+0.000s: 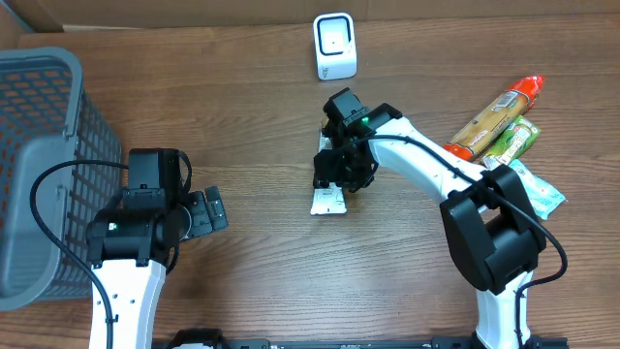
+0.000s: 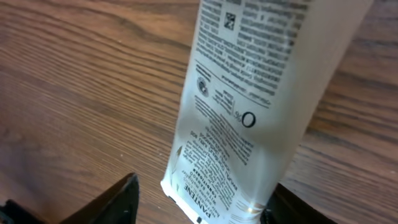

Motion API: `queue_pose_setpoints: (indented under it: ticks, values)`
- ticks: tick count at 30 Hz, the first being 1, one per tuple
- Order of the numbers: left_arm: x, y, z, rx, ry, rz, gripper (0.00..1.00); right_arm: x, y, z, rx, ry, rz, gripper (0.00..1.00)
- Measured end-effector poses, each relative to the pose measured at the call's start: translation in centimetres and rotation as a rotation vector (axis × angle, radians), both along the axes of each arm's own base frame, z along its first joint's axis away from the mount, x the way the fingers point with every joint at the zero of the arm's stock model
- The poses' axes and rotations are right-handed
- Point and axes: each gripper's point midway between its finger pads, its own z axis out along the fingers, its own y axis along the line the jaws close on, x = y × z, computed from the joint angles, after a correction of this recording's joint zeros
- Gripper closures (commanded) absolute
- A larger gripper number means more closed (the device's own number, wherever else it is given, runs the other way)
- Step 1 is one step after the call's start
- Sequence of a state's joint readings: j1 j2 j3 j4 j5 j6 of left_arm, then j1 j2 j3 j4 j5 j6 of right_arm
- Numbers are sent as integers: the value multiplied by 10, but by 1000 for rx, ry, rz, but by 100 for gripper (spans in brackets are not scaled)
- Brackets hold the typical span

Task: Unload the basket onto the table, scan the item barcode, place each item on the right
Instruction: 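Lift the white tube upright toward the scanner with right gripper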

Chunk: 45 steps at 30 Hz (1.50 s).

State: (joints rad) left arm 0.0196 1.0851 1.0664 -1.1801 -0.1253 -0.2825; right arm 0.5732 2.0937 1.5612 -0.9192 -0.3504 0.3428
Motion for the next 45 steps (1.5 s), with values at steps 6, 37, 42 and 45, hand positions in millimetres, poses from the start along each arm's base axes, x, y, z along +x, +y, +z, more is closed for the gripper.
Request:
queue_pose_setpoints:
  ticks: [6,37,42,45]
  values:
    - [0,0,0,0,0,0,0,22,-8,2,22,-58,-21,32]
    - [0,0,0,0,0,0,0,41,14,42,560,-5,94,96]
    - [0,0,0,0,0,0,1,42,9,118,673,-160,168,96]
    - [0,0,0,0,0,0,0,34,6,169,724,-275,226,96]
